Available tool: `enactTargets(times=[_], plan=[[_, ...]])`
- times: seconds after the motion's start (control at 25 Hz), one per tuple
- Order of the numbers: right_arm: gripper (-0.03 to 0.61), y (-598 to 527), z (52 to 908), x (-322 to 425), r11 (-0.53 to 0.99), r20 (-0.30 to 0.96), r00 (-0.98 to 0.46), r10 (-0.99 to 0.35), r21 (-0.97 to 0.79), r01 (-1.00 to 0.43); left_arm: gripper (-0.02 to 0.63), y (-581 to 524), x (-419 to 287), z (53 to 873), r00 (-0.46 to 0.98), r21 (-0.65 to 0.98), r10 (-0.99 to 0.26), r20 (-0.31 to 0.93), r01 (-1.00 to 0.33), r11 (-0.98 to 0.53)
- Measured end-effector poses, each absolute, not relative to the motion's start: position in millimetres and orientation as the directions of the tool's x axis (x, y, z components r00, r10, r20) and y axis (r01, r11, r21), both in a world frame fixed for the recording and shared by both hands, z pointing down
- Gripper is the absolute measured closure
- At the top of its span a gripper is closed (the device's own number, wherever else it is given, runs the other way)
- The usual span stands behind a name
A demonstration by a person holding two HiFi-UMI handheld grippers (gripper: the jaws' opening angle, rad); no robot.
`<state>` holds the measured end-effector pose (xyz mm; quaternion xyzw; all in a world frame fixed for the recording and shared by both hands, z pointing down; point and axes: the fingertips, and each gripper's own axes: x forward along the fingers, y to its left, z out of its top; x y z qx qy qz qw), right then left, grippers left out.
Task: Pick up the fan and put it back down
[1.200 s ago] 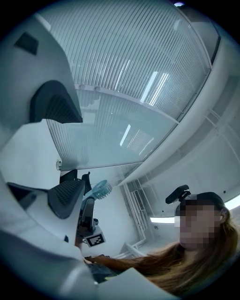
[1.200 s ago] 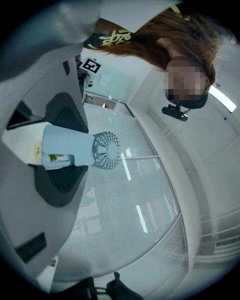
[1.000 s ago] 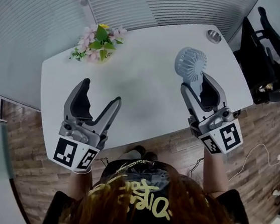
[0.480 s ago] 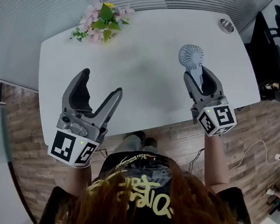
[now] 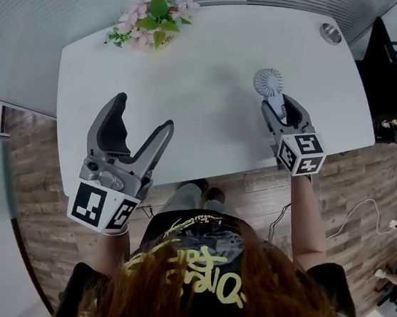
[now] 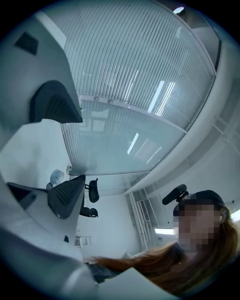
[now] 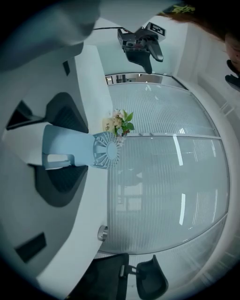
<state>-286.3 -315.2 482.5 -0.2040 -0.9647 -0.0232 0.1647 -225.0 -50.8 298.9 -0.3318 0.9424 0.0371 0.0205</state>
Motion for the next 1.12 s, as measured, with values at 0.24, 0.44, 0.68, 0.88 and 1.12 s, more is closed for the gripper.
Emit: enactTargets(times=[0.24,0.44,0.68,0.88,1.12], plan=[[0.36,-311,511,-286,0.906,0.436,-0.817,0.378,0.007,0.423,0.235,-48,-223,301,-0.788,0.059,-0.613,-0.059,-0.616,0.786],[0.36,-309,526,-287,0.899,0.495,-0.782,0.379,0.004,0.438,0.235,-48,-221,301,-0.79,0.06,-0.61,-0.06,-0.613,0.788],[0.36,-306,543,-289,0.889,0.557,-0.745,0.366,0.027,0.457,0.235,-51,-223,301,-0.786,0.06,-0.615,-0.059,-0.618,0.784],[0.36,-304,555,-288,0.884,0.601,-0.714,0.36,0.027,0.467,0.234,-52,-223,301,-0.785,0.059,-0.616,-0.059,-0.619,0.783],[0.36,-303,563,-287,0.879,0.64,-0.681,0.355,0.019,0.477,0.235,-53,-223,299,-0.784,0.057,-0.617,-0.063,-0.62,0.782]])
